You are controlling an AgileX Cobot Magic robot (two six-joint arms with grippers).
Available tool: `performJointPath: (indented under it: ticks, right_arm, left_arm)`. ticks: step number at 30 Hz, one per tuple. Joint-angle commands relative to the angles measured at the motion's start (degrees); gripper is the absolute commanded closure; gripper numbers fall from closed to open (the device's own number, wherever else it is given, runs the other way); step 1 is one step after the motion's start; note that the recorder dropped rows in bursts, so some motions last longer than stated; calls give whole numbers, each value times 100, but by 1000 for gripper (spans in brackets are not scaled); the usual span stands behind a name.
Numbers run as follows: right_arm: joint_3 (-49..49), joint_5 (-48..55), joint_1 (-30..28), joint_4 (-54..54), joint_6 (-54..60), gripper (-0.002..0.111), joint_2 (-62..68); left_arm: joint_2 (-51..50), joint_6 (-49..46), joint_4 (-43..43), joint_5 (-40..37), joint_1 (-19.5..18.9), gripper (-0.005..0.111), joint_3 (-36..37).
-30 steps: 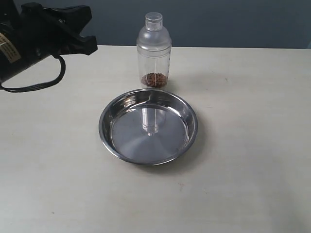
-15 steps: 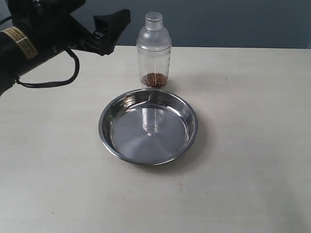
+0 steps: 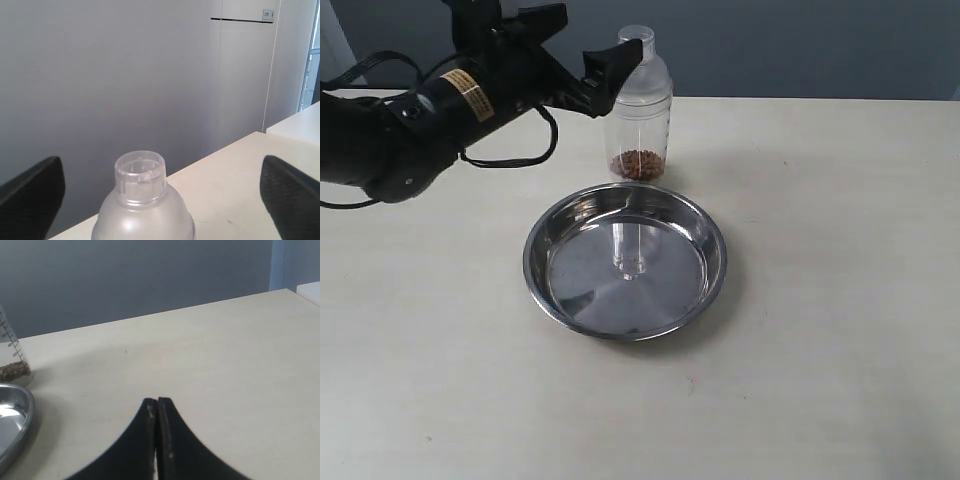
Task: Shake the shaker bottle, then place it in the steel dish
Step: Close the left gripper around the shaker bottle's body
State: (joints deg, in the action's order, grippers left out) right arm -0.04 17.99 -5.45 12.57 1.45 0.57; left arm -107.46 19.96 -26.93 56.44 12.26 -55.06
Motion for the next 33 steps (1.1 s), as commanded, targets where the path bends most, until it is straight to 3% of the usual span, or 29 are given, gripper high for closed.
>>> performJointPath:
  ticks: [1, 15, 24, 33]
  right_arm:
    - [4, -39, -25, 4, 2, 109, -28]
    - [4, -39, -25, 4, 2, 109, -28]
    - [4, -39, -25, 4, 2, 109, -28]
    - [4, -39, -25, 4, 2, 109, -28]
  left_arm:
    - [-516, 84, 0, 199, 33, 1, -519]
    - [-1999, 749, -489, 4, 33, 1, -2458]
    - [-2652, 881, -647, 10, 33, 1, -2893]
    - [-2950, 962, -624, 11, 44, 2, -2893]
